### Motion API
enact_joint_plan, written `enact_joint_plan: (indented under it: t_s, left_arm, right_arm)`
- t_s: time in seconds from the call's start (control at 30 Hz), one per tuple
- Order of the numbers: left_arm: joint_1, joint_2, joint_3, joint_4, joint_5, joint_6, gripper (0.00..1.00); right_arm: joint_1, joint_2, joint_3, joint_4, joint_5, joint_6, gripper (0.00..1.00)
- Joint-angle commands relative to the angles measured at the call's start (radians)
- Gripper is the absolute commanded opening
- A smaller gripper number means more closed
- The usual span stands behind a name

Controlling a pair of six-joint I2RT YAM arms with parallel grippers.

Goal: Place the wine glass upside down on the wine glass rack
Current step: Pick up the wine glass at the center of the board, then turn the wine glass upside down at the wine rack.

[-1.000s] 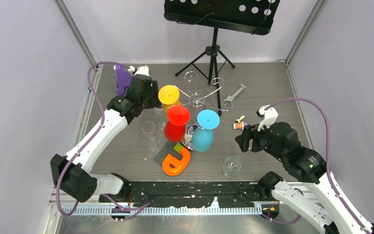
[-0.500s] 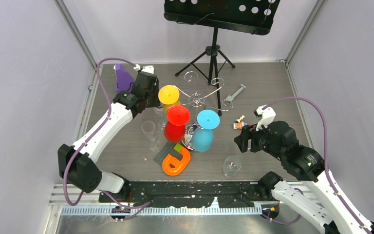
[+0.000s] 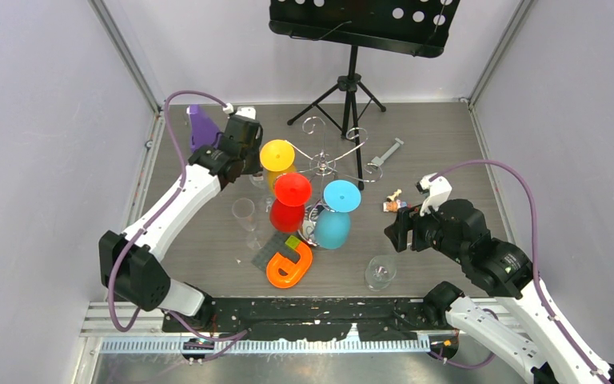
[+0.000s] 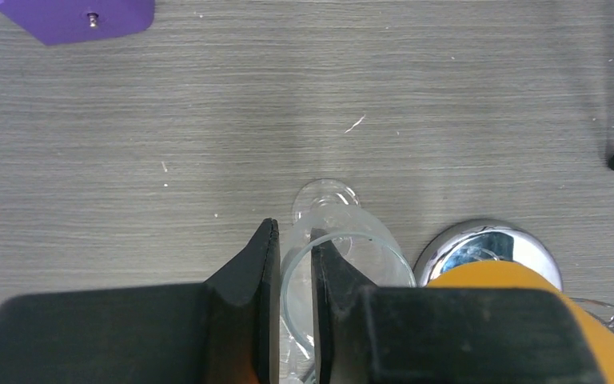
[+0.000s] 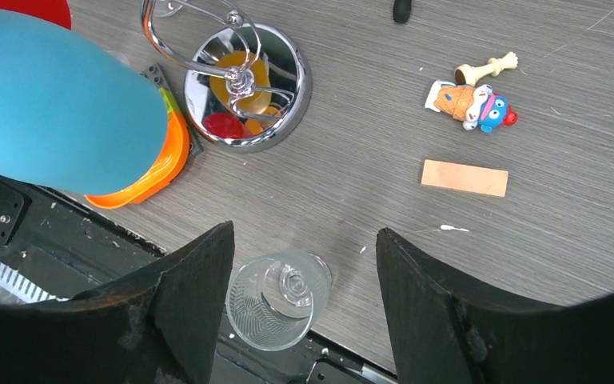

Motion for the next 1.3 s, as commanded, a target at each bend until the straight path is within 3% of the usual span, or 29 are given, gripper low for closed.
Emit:
enact_joint_plan:
  t_s: [0.0, 0.5, 0.77, 0.97, 1.17, 1.27]
  left_arm:
    - [0.006, -0.062, 0.034, -0.031, -0.038, 0.022, 0.00]
    - [0.006, -0.246, 0.132, -0.078, -0.072, 0.039, 0.00]
    - [0.006, -0.388, 0.214, -0.109, -0.120, 0.042, 0.00]
    - [0.006, -0.500, 0.295, -0.104, -0.148, 0.060, 0.00]
    - [0.006, -0.658, 0.311, -0.012, -0.124, 0.043, 0.00]
    - [0.006, -0.703, 0.320, 0.029, -0.097, 0.015, 0.00]
  right_arm:
    - [-0.001, 0.007, 0.030, 0.022, -0.012, 0.000, 0.72]
    - [-0.001, 0.053, 0.169, 0.045, 0.102, -0.009, 0.72]
    - [-0.001, 0.138, 0.380, 0.062, 0.215, -0.050, 0.73]
    - [-0.002, 0.238, 0.578, 0.081, 0.097, -0.032, 0.72]
    - [-0.001, 0.421, 0.838, 0.028, -0.164, 0.011, 0.73]
    - [0.000, 0.462, 0.880, 0.084, -0.269, 0.074, 0.75]
